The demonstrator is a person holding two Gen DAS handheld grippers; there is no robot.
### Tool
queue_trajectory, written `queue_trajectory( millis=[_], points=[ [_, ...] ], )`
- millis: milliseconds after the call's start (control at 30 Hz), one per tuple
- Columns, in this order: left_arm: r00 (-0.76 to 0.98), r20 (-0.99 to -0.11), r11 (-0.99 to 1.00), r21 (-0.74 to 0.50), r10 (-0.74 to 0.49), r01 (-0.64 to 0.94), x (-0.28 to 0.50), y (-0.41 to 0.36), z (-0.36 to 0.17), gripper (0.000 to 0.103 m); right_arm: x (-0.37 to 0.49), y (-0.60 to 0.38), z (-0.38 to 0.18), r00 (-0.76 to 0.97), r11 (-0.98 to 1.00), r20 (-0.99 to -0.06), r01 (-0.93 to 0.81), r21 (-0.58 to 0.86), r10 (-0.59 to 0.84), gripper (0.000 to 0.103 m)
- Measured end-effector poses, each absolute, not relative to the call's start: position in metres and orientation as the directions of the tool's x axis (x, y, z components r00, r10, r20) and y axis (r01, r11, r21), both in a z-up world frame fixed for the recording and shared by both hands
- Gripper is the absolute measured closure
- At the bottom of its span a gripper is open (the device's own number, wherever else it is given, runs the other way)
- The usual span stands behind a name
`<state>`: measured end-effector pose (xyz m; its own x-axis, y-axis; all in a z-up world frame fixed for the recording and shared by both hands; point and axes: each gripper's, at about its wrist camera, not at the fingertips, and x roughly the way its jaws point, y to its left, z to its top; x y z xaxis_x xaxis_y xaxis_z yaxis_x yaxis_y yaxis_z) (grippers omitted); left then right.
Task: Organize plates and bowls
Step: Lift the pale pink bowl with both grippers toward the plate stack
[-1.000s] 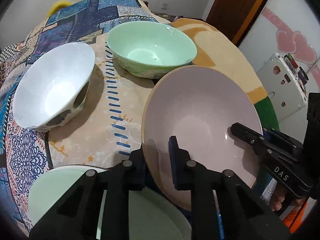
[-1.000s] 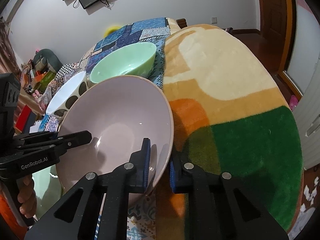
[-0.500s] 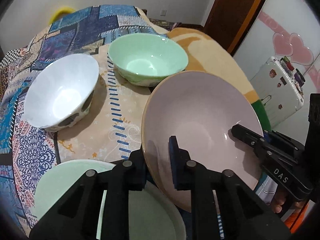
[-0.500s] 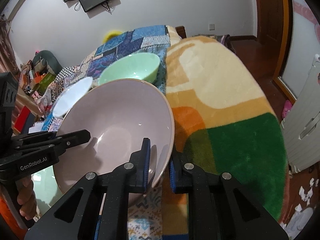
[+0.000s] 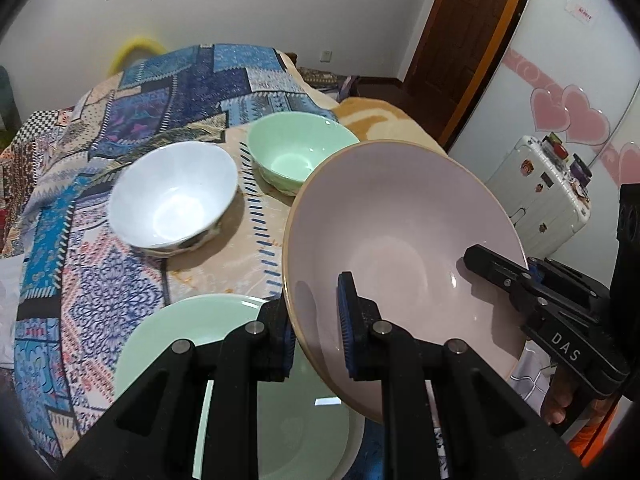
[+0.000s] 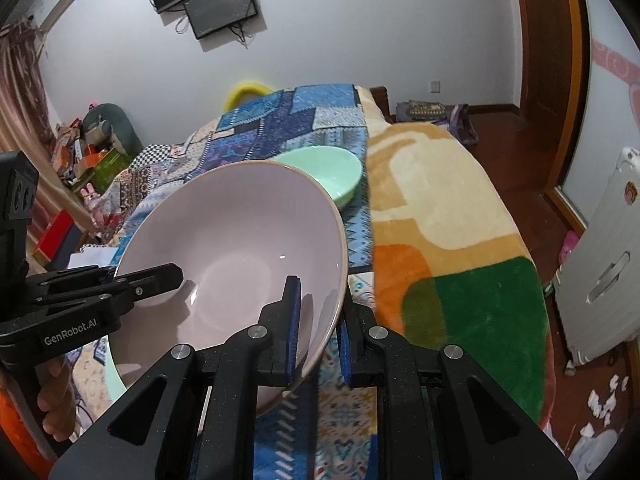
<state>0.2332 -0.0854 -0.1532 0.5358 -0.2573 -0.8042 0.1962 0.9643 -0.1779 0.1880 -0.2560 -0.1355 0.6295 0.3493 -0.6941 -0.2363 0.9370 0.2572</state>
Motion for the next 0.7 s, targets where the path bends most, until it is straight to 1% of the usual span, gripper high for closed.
queue_trajectory(
  millis=[433, 700],
  points=[
    [0.603, -0.762, 0.971, -0.191, -0.238, 0.142, 0.178, -0.028, -0.121, 0.085, 0.164, -0.199, -0.120, 0.638, 0.924, -0.671, -0.300, 0.236, 0.379, 0.088],
    [0.621, -0.756, 0.976, -0.205, -0.205, 0.072, 0.146, 0.022, -0.119, 0.085, 0.155, -0.154, -0.120, 0.614, 0.902, -0.669, -0.366, 0.228, 0.418, 0.088]
  ],
)
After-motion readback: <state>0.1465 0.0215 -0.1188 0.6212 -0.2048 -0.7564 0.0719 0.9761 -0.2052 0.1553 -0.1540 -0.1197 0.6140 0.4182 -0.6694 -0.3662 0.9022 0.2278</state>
